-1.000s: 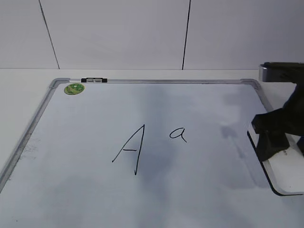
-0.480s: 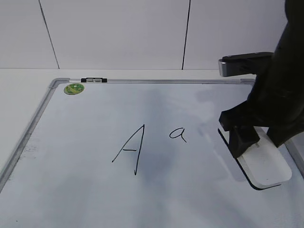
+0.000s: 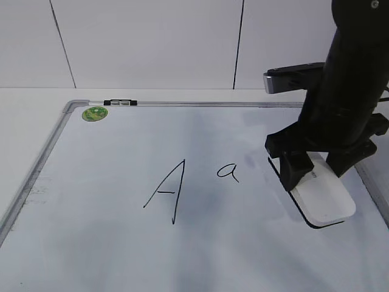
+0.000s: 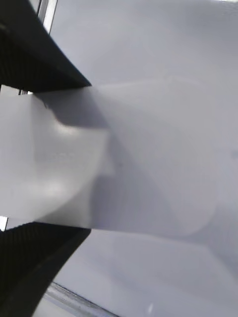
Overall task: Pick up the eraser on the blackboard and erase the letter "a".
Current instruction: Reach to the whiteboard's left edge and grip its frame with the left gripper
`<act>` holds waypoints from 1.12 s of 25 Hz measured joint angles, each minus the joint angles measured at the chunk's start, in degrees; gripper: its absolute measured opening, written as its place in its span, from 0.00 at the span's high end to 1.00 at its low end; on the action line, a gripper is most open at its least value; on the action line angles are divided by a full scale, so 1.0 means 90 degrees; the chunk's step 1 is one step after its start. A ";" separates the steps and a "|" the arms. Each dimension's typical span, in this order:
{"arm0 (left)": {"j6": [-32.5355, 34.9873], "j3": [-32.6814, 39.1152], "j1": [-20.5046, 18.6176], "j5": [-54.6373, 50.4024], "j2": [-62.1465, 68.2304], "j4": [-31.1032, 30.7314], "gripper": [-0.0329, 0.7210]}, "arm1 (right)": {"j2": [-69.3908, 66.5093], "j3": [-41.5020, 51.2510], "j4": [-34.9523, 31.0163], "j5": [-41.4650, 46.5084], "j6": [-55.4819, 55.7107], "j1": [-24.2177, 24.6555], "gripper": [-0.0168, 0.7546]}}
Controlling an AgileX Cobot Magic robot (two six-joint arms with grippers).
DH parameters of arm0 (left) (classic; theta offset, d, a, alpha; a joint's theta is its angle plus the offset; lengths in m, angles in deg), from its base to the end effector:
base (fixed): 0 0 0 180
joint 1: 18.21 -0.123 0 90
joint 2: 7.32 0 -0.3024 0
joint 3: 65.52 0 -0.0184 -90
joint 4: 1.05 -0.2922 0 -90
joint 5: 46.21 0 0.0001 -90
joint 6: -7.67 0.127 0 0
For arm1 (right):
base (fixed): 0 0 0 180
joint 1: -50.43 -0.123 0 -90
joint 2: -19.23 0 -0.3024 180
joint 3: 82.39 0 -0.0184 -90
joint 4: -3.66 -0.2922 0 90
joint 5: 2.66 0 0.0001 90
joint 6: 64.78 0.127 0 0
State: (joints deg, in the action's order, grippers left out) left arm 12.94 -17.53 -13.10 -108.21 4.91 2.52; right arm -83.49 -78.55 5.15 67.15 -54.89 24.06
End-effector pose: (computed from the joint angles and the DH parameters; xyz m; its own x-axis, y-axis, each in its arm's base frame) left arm 0.0554 -0.0120 0.2805 -0.5209 0.1094 -0.8466 0.1683 0.9855 0.0238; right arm 0.3238 0.1571 0.2256 -0.9543 -0.2913 -0.0665 -0.2911 0.9566 -0.0137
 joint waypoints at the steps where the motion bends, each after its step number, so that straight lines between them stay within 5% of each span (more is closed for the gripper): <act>1: 0.0027 -0.0043 0.0000 0.0155 0.0237 -0.0097 0.65 | -0.0015 -0.0046 0.0011 0.0000 -0.0011 0.0000 0.25; 20: 0.0077 -0.3127 0.0000 0.1079 0.7064 0.0244 0.64 | -0.0036 -0.0114 0.0028 0.0014 -0.0035 -0.0014 0.25; 28: 0.0077 -0.3794 0.0000 0.1185 0.9115 0.0398 0.64 | -0.0036 -0.0114 0.0016 0.0014 -0.0048 -0.0014 0.25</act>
State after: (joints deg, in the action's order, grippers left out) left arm 13.63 -51.68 -13.10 -97.54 86.94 6.10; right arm -83.81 -79.58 5.29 67.27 -55.32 23.94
